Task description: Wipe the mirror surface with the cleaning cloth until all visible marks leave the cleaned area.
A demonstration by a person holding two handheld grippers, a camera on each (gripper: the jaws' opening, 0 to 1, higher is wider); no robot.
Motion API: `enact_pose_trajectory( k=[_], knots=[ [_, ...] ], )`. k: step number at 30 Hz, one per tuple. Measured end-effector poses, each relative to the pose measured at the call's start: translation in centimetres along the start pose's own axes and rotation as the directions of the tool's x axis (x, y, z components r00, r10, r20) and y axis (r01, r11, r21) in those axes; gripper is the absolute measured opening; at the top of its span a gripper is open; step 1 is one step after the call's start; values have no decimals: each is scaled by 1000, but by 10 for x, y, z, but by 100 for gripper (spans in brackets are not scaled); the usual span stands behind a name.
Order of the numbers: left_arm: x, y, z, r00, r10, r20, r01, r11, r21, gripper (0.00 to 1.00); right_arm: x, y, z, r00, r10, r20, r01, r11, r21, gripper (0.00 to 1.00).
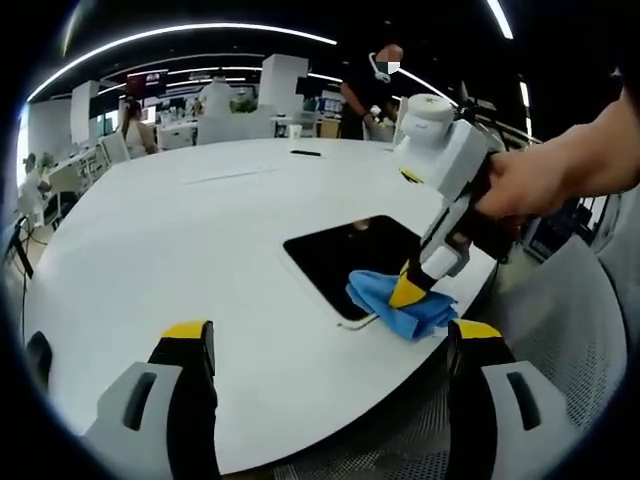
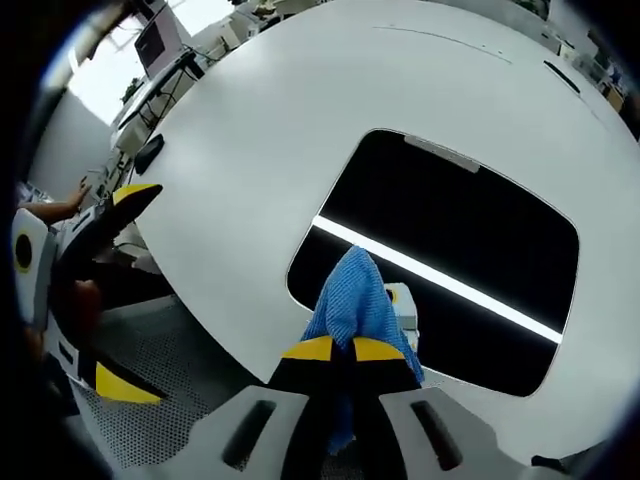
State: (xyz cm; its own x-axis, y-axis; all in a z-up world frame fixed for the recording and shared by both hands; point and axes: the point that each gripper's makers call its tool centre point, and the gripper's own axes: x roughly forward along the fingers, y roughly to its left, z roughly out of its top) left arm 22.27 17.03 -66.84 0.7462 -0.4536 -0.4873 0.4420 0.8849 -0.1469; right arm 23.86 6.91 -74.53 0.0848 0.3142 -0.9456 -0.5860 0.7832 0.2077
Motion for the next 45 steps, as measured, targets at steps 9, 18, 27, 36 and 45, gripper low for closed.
enact_pose_trajectory(
  k=[9, 18, 27, 36, 45],
  knots=[
    [0, 1, -5, 1000, 5, -15, -5, 1000, 2, 96, -9, -1, 12, 997, 1, 79, -1, 1000, 12, 0],
    [-1, 5, -5, 1000, 20, -7, -20, 1000, -3, 95, -8, -2, 6, 998, 0, 63, 0, 1000, -5, 0],
    [0, 5, -3, 1000, 21, -3, -21, 1000, -7, 95, -10, -17, 9, 998, 23, 52, -25, 999, 35, 0],
    [1, 4, -4, 1000, 12, -12, -12, 1000, 4, 95, -14, -28, 5, 998, 25, 50, -28, 998, 61, 0],
    [0, 3, -3, 1000, 11, -6, -11, 1000, -1, 94, -15, -37, 2, 999, 16, 51, -21, 996, 92, 0]
  ],
)
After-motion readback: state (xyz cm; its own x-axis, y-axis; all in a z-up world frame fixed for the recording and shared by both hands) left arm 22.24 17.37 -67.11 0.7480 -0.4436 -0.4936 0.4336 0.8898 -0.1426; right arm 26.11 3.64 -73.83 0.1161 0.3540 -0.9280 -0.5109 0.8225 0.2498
